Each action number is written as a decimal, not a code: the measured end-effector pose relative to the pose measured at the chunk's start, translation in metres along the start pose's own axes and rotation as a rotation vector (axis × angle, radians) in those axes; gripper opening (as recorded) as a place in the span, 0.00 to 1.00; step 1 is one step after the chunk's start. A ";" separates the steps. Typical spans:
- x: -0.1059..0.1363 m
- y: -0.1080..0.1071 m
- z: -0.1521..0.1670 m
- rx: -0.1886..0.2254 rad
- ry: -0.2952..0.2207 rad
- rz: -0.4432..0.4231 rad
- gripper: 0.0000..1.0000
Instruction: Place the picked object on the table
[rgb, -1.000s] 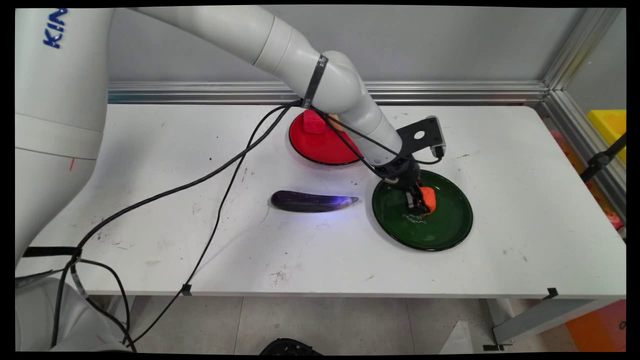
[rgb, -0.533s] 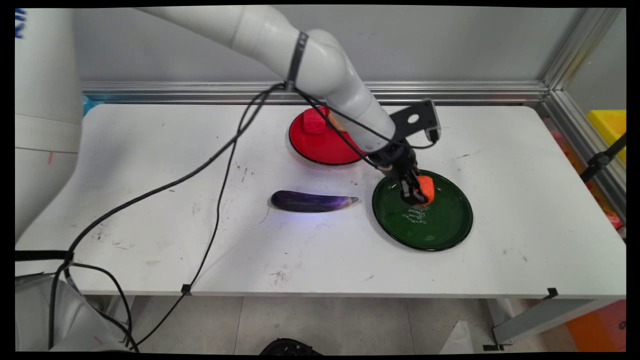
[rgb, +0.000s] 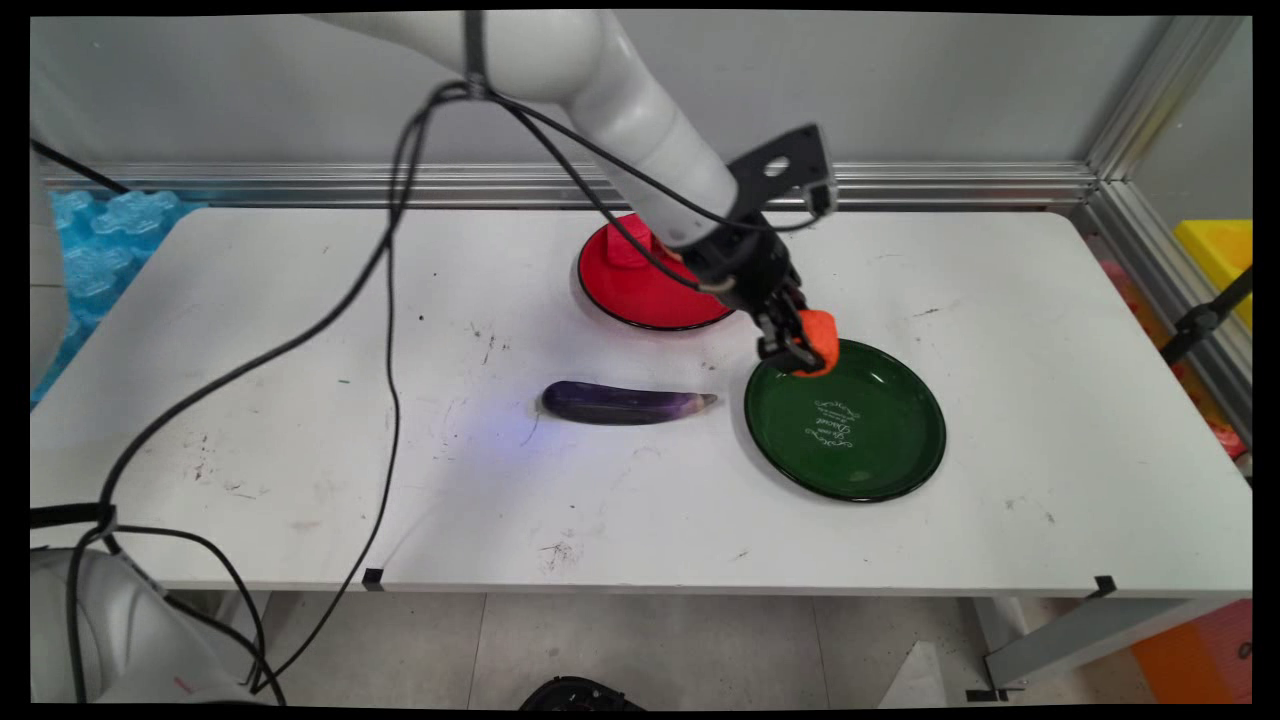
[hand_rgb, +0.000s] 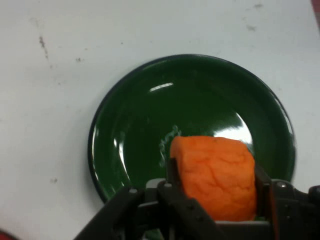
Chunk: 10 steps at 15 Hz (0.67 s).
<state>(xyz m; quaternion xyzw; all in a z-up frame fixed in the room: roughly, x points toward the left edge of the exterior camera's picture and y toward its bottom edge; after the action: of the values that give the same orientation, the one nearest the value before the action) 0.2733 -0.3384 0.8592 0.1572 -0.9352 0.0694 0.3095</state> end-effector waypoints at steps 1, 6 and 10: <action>-0.003 0.003 -0.013 -0.001 -0.005 0.000 0.00; -0.029 0.025 -0.067 -0.013 -0.053 0.019 0.00; -0.054 0.045 -0.093 -0.028 -0.094 0.038 0.00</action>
<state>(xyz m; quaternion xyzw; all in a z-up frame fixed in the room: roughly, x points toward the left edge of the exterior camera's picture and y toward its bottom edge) 0.3509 -0.2616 0.8997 0.1381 -0.9525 0.0547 0.2659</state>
